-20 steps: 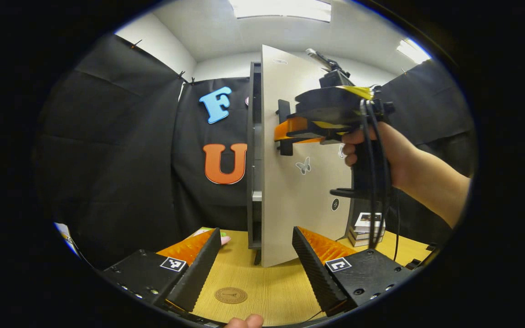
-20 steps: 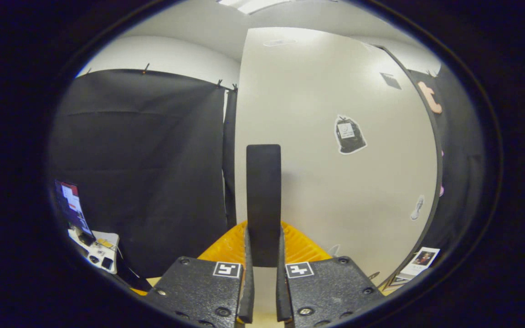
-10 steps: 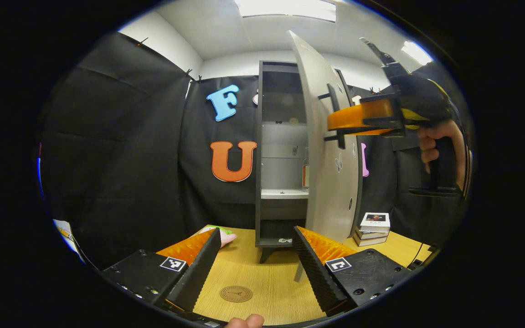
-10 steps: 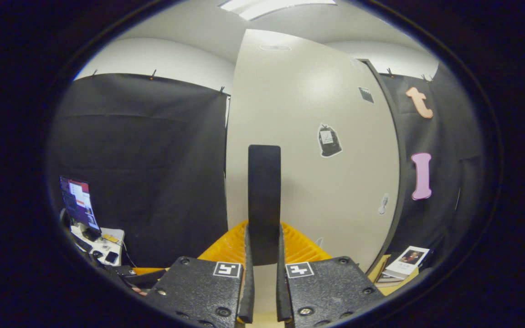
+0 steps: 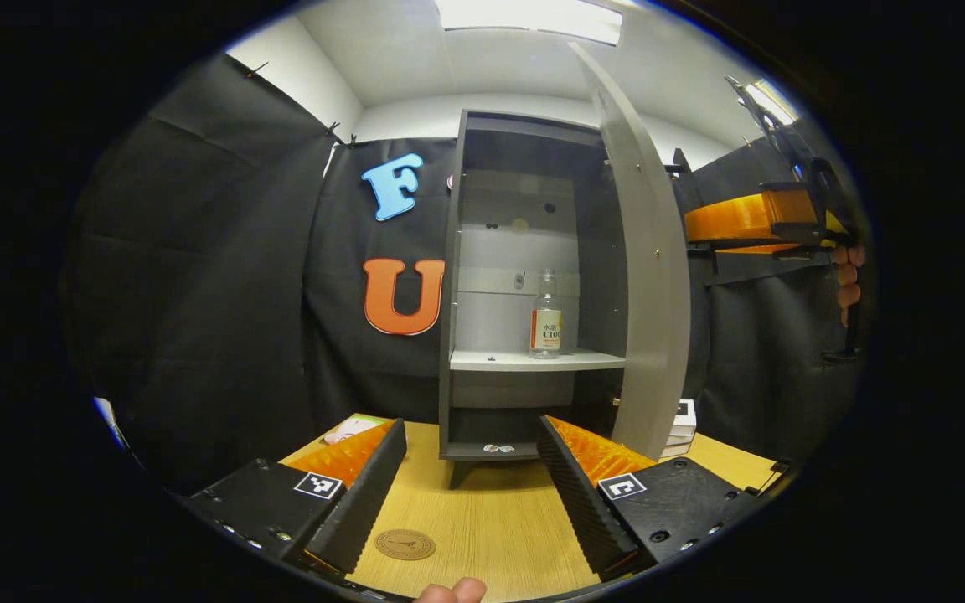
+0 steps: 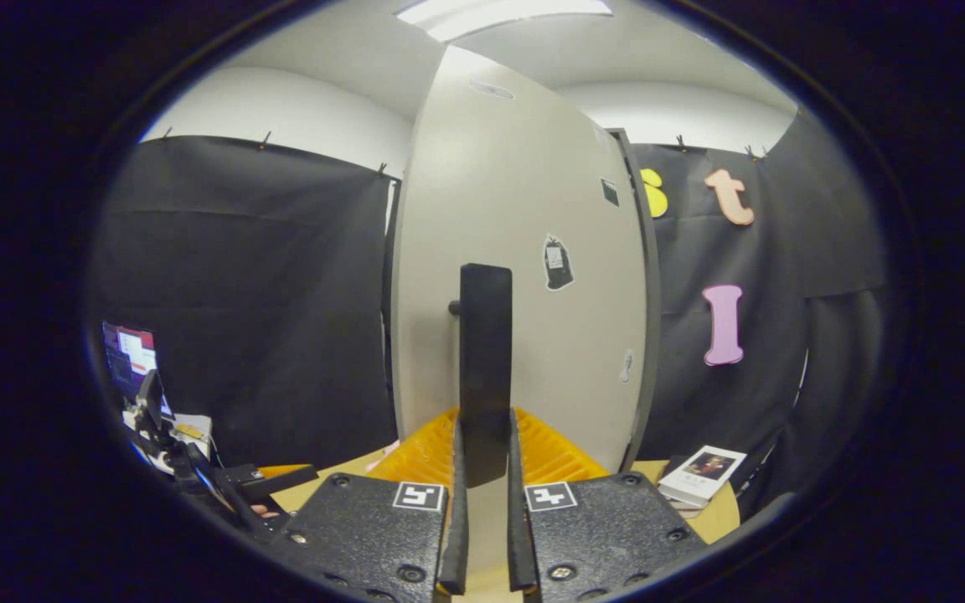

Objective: Open the cabinet door with the right hand, grasp the bottle in the cabinet with the left hand and place it on the coaster, then close the cabinet door with the right hand.

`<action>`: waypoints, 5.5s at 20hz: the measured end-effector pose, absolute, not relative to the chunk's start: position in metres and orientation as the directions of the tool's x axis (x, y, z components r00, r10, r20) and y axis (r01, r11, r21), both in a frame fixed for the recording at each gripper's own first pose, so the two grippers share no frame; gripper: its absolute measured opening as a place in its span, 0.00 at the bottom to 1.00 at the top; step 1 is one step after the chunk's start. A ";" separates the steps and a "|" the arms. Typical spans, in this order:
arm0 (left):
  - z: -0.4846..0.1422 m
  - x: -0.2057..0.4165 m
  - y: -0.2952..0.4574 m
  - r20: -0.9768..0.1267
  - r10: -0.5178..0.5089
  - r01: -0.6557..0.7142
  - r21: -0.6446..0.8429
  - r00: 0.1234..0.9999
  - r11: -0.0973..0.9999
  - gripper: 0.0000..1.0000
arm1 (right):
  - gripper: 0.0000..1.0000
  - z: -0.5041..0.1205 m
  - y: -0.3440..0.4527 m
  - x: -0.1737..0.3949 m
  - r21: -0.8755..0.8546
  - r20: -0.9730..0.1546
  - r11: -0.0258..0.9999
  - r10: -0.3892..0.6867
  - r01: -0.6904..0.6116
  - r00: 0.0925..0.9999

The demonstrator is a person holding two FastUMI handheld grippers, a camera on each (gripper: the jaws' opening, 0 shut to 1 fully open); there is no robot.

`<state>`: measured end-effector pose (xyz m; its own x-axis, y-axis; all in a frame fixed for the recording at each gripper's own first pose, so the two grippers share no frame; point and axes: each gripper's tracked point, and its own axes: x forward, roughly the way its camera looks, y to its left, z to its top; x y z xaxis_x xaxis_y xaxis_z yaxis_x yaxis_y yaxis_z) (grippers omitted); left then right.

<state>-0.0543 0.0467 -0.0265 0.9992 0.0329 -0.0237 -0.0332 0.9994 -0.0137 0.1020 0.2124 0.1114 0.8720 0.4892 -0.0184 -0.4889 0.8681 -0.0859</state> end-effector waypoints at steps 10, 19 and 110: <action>-0.034 -0.048 0.018 -0.043 -0.035 0.035 -0.006 0.998 0.999 0.95 | 0.17 0.113 0.149 0.100 -0.128 -0.014 0.945 0.302 -0.302 0.953; -0.040 -0.049 0.005 -0.067 -0.069 0.070 0.005 0.995 0.998 0.95 | 0.10 0.123 0.101 0.112 -0.126 0.004 0.978 0.169 -0.167 0.986; 0.086 0.366 -0.069 0.025 -0.179 0.178 0.028 0.984 0.984 0.46 | 0.78 0.111 0.005 0.144 0.012 0.068 0.997 0.080 -0.081 0.994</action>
<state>0.3657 -0.0685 0.0857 0.9836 -0.1789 0.0249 0.1782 0.9836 0.0281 0.1441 0.0048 0.1108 0.9944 0.0804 0.0684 -0.0814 0.9966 0.0118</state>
